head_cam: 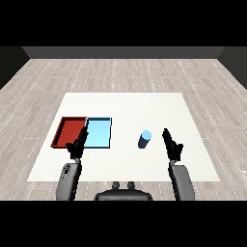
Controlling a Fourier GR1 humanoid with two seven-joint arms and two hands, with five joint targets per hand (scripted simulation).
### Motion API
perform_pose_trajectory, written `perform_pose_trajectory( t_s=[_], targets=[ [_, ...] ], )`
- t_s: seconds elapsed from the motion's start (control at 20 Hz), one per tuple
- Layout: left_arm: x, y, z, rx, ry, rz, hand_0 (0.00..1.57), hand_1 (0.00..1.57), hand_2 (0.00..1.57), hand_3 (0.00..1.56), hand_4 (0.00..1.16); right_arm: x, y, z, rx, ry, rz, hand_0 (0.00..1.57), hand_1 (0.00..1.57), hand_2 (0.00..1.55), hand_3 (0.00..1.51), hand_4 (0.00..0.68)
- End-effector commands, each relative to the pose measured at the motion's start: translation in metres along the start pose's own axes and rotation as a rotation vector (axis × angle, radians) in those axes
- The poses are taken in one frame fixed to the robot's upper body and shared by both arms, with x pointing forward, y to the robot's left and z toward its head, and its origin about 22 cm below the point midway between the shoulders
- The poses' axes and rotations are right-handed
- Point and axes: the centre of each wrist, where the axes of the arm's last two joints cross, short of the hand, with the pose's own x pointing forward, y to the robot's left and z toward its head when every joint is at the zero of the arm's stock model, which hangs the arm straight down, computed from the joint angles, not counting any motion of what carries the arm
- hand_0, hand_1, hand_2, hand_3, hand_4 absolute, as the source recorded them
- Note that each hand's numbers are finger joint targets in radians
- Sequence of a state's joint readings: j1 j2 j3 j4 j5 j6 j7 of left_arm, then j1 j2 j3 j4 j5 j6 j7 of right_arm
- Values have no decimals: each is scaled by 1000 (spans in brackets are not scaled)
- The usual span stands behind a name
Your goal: Pick the blue can and put it in the blue box
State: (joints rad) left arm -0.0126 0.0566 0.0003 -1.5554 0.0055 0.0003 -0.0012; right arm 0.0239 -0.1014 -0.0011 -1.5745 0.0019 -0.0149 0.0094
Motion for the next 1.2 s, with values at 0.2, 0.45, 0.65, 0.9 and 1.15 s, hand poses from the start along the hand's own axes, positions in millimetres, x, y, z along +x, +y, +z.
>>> perform_pose_trajectory(
  t_s=[0.2,0.45,0.65,0.9,1.15],
  targets=[
    [-3,5,3,-25,14,-47,0,0,0,0,0,9,-39,-19,11,-46,17,0,0,0,0,0],
    [21,2,1,1,-426,133,0,0,0,0,0,27,-32,-20,114,-347,-212,0,0,0,0,0],
    [-3,10,-3,-7,-454,146,0,0,0,0,0,12,-39,-18,116,-377,-228,0,0,0,0,0],
    [-15,-9,-5,-7,-452,151,0,0,0,0,0,8,-49,-16,131,-357,-241,0,0,0,0,0],
    [12,14,6,-8,-464,164,0,0,0,0,0,7,-33,-28,131,-344,-234,0,0,0,0,0]
  ],
)
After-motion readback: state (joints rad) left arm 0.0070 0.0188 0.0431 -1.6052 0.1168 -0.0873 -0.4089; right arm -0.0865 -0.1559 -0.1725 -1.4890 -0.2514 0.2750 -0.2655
